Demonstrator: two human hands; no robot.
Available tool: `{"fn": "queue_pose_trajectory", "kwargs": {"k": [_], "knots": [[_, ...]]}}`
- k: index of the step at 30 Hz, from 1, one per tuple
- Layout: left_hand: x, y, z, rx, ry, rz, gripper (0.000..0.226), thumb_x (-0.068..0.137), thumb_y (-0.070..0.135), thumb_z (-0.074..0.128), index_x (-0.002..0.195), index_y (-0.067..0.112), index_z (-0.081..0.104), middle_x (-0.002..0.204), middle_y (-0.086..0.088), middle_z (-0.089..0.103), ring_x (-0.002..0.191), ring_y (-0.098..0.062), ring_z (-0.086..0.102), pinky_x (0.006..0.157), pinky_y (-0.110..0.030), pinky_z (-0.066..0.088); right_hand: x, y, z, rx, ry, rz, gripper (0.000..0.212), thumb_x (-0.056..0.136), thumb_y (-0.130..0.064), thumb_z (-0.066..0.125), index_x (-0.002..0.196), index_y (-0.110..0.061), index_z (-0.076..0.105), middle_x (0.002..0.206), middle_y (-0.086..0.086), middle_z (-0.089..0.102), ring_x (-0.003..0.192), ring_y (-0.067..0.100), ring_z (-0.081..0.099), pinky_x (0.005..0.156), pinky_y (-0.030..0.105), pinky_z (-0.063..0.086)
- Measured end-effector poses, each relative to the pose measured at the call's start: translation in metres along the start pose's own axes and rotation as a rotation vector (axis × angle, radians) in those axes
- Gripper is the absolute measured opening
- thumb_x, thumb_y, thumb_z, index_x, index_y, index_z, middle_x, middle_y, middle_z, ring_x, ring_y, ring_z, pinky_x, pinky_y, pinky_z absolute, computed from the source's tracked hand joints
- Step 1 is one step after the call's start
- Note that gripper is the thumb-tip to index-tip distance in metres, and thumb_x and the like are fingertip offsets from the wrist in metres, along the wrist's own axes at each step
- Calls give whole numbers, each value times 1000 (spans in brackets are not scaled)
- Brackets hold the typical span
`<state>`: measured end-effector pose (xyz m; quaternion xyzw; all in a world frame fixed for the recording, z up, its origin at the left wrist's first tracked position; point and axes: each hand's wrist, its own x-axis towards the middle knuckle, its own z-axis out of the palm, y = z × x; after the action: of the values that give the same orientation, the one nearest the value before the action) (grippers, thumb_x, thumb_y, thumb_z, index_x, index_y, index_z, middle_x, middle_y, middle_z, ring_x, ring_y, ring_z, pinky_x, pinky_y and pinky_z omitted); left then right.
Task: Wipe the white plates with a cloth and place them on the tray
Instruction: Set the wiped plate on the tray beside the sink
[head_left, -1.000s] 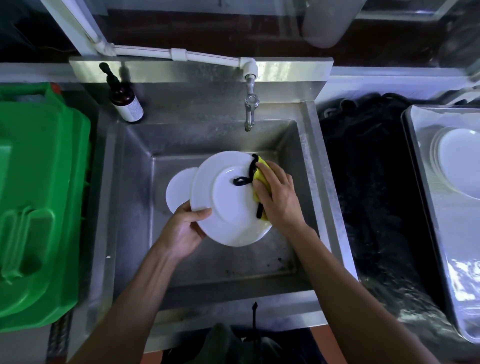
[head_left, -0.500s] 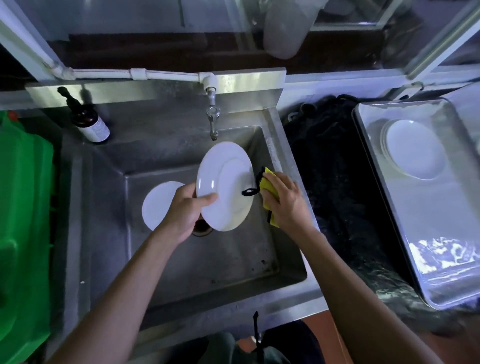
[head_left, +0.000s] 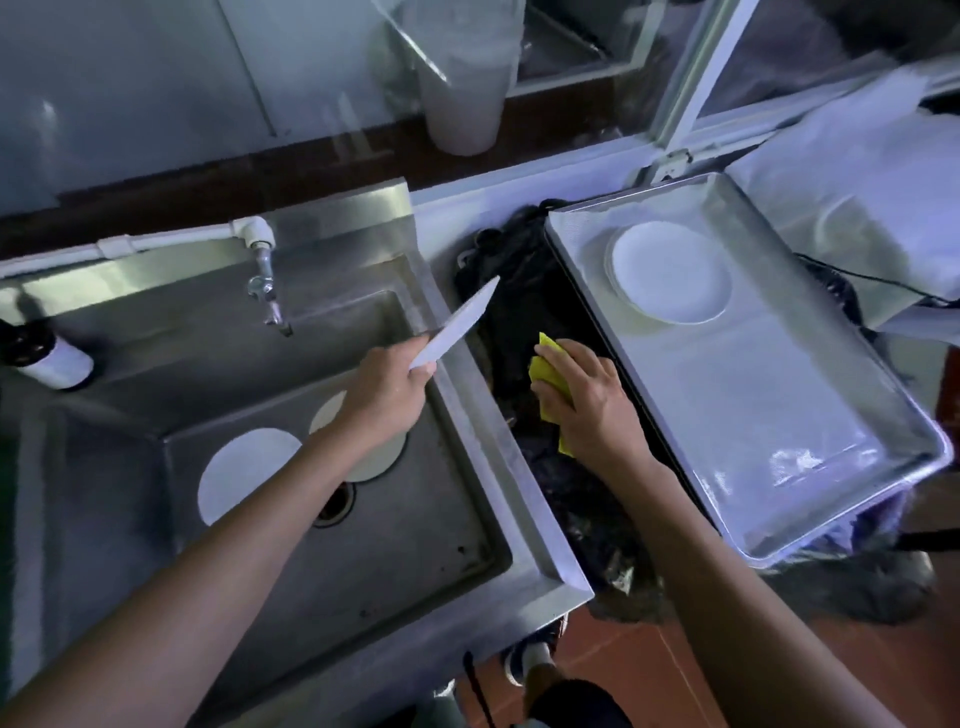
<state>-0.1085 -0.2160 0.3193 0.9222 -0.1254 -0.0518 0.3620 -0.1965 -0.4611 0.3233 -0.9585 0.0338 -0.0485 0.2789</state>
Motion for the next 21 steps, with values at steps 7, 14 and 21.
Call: {"fn": "queue_pose_trajectory", "kwargs": {"k": [7, 14, 21], "knots": [[32, 102, 58, 280, -60, 281, 55, 96, 6, 55, 138, 42, 58, 101, -9, 75, 73, -34, 64, 58, -37, 48, -11, 82, -65, -89, 44, 28, 43, 103, -39, 51, 145, -31, 47, 146, -6, 45, 118, 32, 45, 83, 47, 52], [71, 179, 113, 454, -85, 422, 74, 89, -9, 44, 145, 40, 51, 140, 6, 63, 120, -28, 64, 89, -43, 56, -25, 149, -113, -135, 102, 16, 28, 103, -30, 53, 131, -31, 53, 136, -10, 50, 106, 30, 47, 73, 48, 53], [117, 233, 172, 610, -196, 520, 81, 85, -13, 47, 151, 33, 45, 148, -3, 55, 128, -31, 58, 104, -48, 47, -32, 198, -133, -78, 120, 79, 21, 104, -32, 49, 125, -34, 53, 126, -12, 50, 104, 27, 46, 82, 47, 50]]}}
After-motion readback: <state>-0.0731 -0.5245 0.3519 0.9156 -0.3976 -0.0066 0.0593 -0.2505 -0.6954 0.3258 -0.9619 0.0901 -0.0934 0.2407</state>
